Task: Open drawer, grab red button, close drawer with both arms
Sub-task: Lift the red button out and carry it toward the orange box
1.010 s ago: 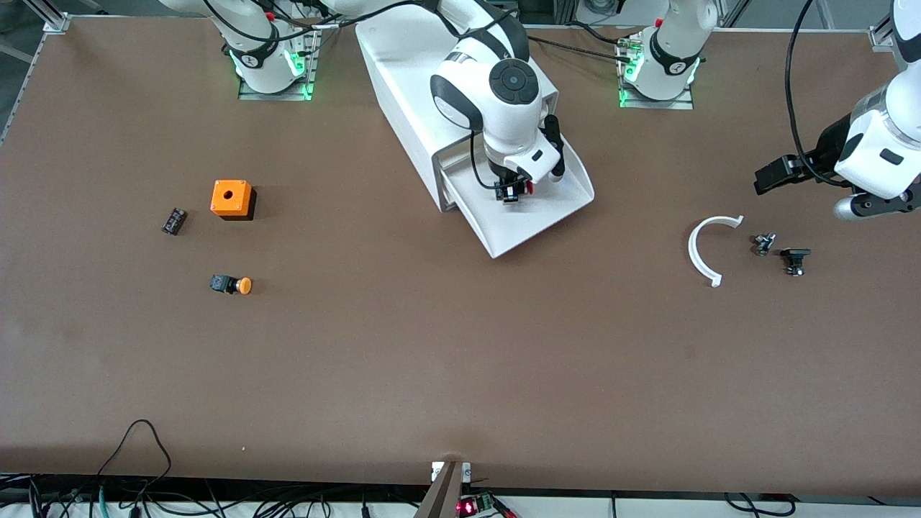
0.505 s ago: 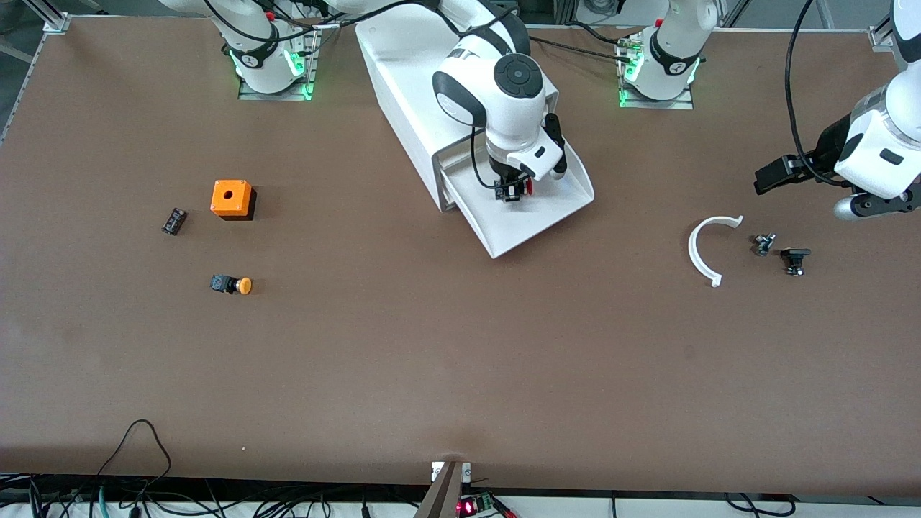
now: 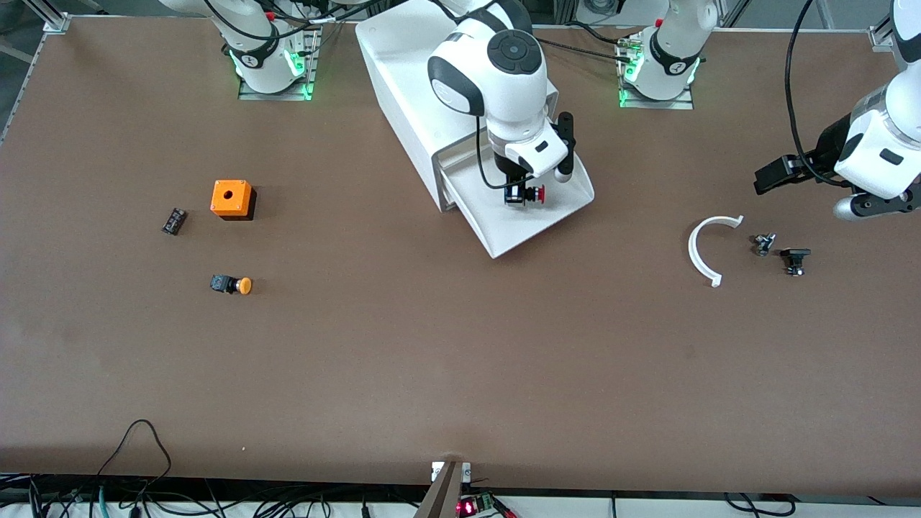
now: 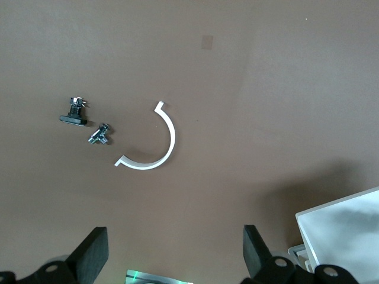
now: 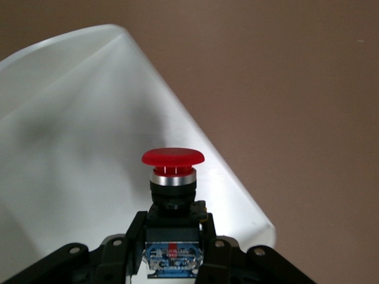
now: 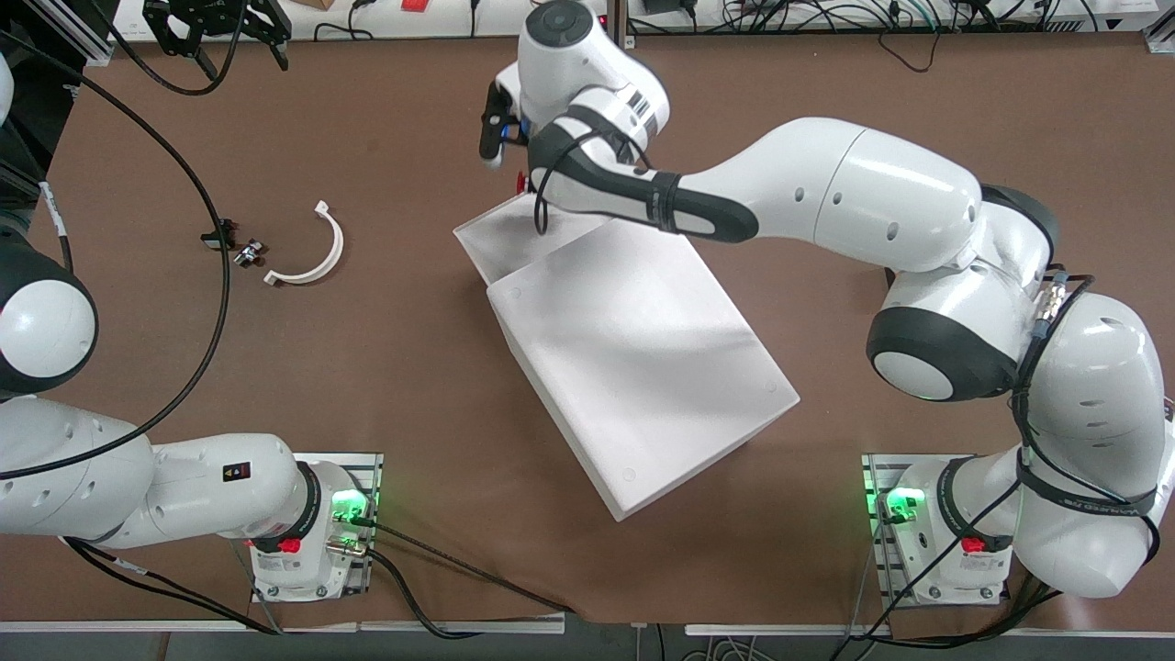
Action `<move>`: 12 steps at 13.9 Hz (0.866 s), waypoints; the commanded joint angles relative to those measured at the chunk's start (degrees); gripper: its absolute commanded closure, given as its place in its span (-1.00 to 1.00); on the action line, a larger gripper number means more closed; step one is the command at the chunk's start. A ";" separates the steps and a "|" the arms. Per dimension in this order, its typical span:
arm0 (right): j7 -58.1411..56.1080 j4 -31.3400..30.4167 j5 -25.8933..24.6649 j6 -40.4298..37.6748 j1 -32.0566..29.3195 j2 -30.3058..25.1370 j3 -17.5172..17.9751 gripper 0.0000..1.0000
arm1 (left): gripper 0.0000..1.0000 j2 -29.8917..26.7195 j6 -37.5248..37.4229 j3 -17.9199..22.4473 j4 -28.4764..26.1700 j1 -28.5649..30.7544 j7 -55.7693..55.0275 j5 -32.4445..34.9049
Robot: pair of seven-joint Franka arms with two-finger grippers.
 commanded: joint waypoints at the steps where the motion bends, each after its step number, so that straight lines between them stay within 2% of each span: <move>1: 3.99 0.18 0.77 -1.53 -1.92 -4.39 -3.40 0.62 | -1.00 0.48 -1.14 0.03 1.31 0.11 -0.02 -0.96; 3: 5.85 0.00 0.95 -1.79 -2.01 -5.46 -8.33 0.62 | -1.00 0.48 -1.14 0.03 1.31 0.11 -0.11 -0.96; 4: 6.72 0.00 1.56 -2.66 -3.15 -5.55 -9.57 0.62 | -1.00 0.48 -1.14 0.03 1.31 0.11 -0.11 -0.96; 7: 10.94 -2.00 9.10 -2.94 -9.65 -6.25 -10.19 0.62 | -1.00 0.48 -1.32 0.03 1.31 0.11 -0.19 -0.96; 9: 14.36 -8.49 9.39 -2.32 -11.94 -8.70 -10.81 0.62 | -1.00 0.48 -1.41 0.03 1.31 0.11 -0.37 -0.96; 12: 20.77 -14.22 9.56 -3.11 -15.45 -10.73 -11.25 0.62 | -1.00 0.56 -1.32 0.21 1.22 0.19 -0.46 -0.88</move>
